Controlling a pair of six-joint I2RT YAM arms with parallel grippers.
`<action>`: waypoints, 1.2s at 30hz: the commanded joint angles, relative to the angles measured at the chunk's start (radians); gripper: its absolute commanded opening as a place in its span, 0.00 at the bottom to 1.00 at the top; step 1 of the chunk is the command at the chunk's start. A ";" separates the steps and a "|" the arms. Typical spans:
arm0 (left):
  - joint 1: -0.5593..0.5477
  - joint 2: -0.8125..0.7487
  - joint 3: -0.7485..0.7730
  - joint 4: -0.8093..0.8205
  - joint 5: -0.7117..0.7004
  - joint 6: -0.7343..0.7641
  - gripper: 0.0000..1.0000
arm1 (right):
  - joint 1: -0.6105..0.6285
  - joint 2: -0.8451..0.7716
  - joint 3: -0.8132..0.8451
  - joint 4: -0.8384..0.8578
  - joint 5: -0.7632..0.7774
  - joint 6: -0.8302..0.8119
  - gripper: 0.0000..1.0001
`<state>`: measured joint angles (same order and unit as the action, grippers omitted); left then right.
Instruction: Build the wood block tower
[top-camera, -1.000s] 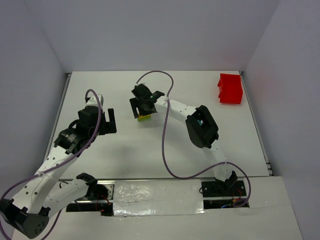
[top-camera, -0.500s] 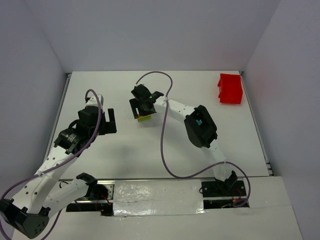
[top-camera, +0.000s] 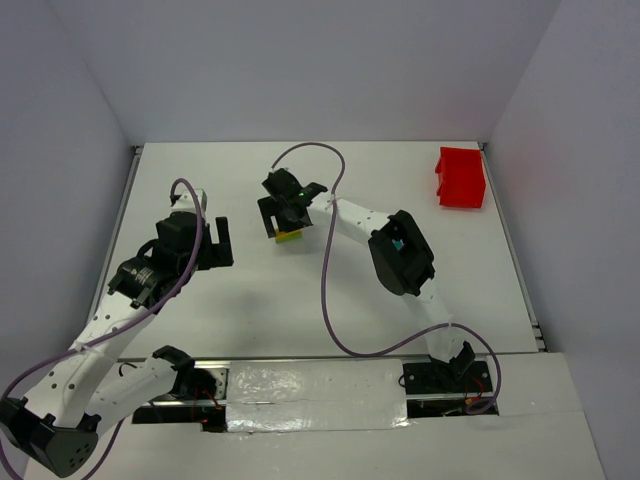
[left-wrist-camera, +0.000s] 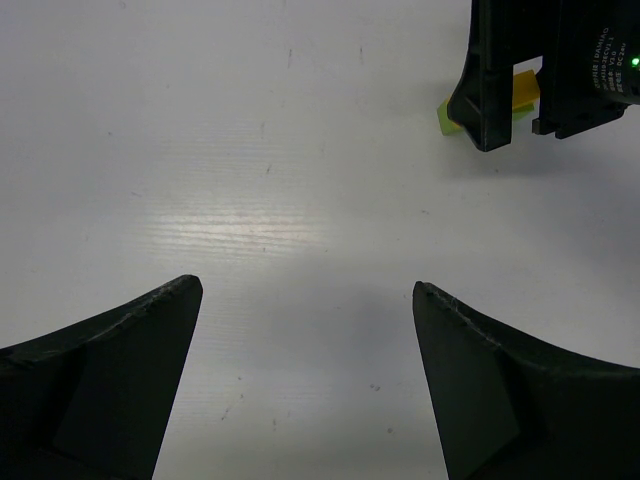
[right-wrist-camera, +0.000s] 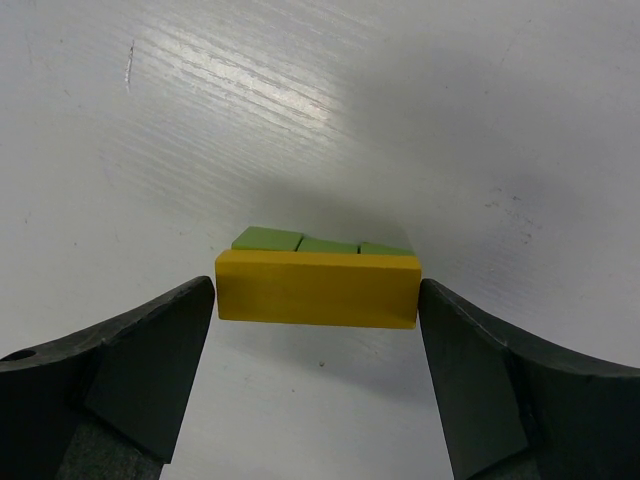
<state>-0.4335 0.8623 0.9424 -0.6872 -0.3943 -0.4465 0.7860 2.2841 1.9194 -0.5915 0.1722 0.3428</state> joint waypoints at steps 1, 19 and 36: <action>0.006 -0.005 -0.004 0.029 0.005 0.015 1.00 | 0.010 0.006 0.038 0.018 0.012 -0.013 0.90; 0.006 -0.005 -0.005 0.029 0.006 0.015 1.00 | 0.010 -0.034 0.009 0.032 0.047 0.021 0.91; 0.006 -0.003 -0.005 0.031 0.009 0.017 0.99 | 0.016 -0.041 0.016 0.024 0.053 0.058 0.87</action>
<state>-0.4335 0.8623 0.9424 -0.6872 -0.3935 -0.4465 0.7879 2.2894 1.9190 -0.5877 0.2073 0.3782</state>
